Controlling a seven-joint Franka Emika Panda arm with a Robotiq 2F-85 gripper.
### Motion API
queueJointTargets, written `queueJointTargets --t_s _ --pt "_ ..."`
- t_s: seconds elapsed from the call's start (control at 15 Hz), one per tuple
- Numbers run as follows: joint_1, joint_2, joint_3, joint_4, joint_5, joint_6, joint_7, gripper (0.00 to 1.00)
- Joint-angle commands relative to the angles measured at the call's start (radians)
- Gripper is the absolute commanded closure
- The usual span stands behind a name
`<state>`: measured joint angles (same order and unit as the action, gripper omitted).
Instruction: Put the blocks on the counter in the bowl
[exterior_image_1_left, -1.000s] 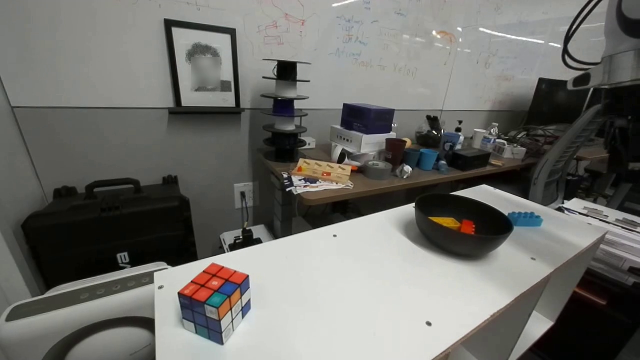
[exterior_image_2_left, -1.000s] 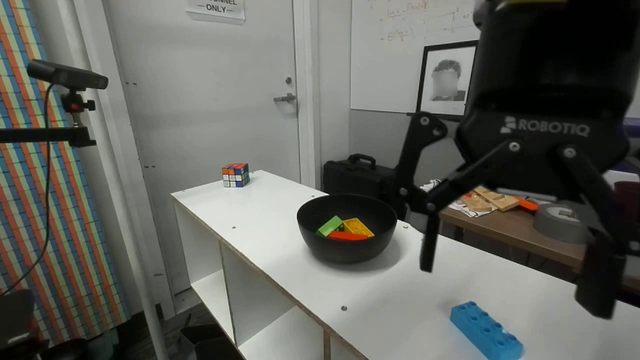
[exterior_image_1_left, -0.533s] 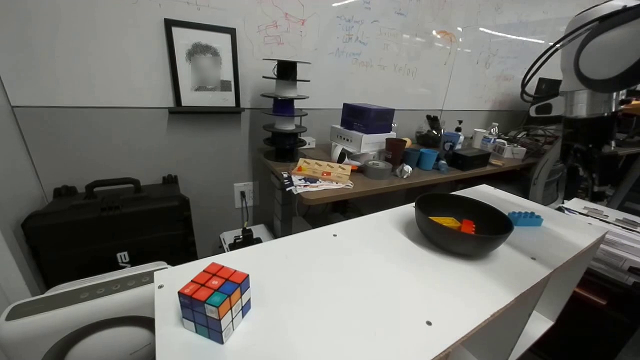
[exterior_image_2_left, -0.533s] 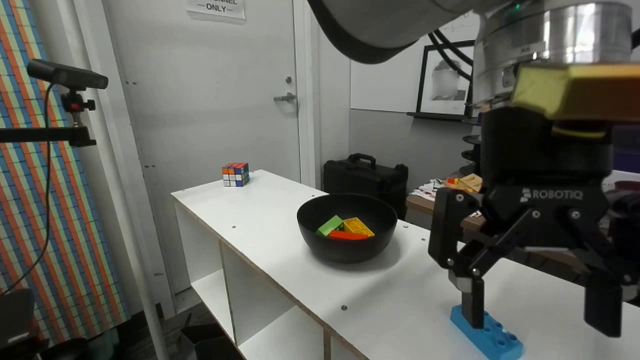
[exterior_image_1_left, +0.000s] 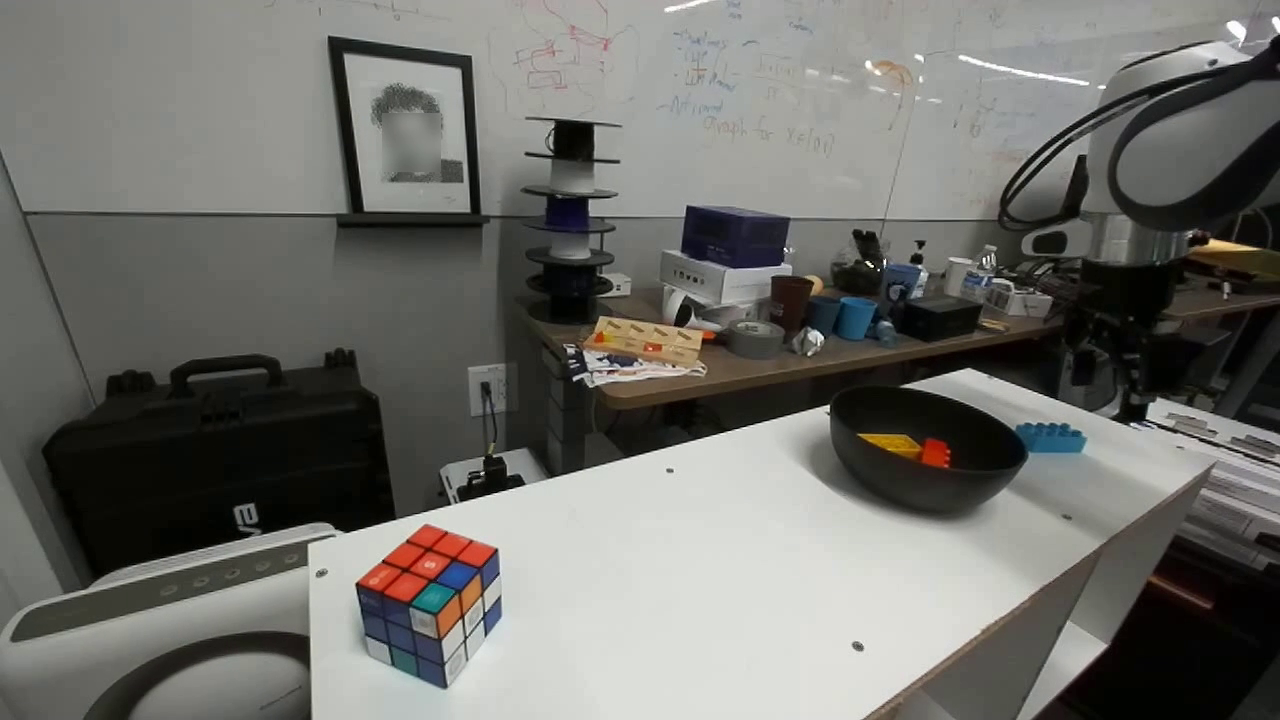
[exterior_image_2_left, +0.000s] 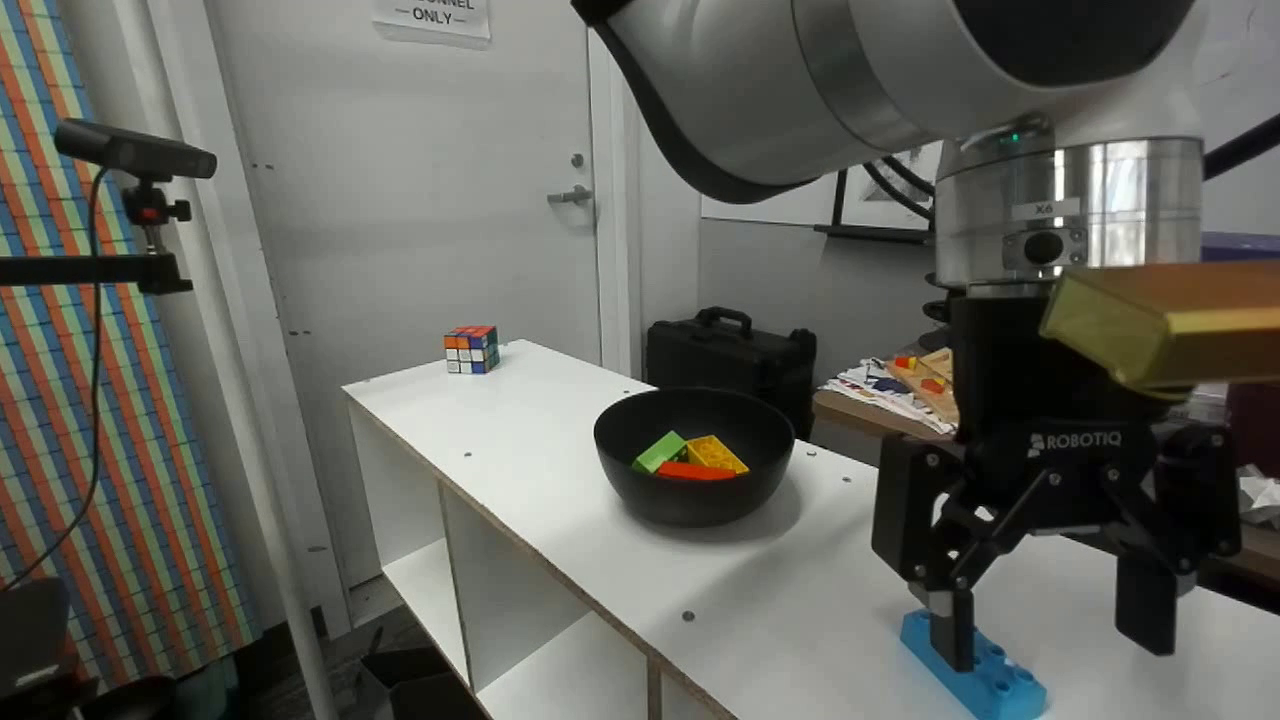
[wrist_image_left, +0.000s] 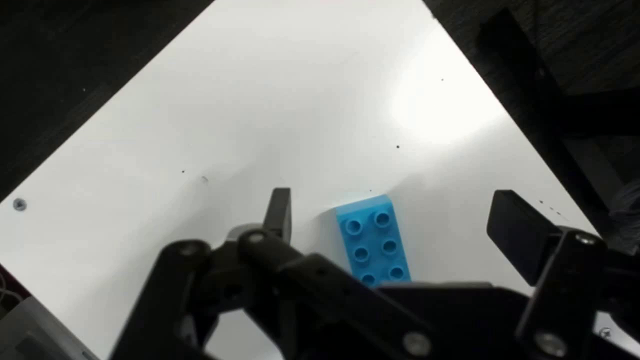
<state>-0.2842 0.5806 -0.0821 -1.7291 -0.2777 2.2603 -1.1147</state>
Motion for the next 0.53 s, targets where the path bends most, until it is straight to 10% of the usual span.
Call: queueJointTargets --t_s 0.0,0.47 --pt "-0.031 0.047 0.025 0.047 0.061 0.043 -0.062 0.00" --pt "-0.044 0.116 0.048 0.080 0.110 0.087 -0.125 0.00"
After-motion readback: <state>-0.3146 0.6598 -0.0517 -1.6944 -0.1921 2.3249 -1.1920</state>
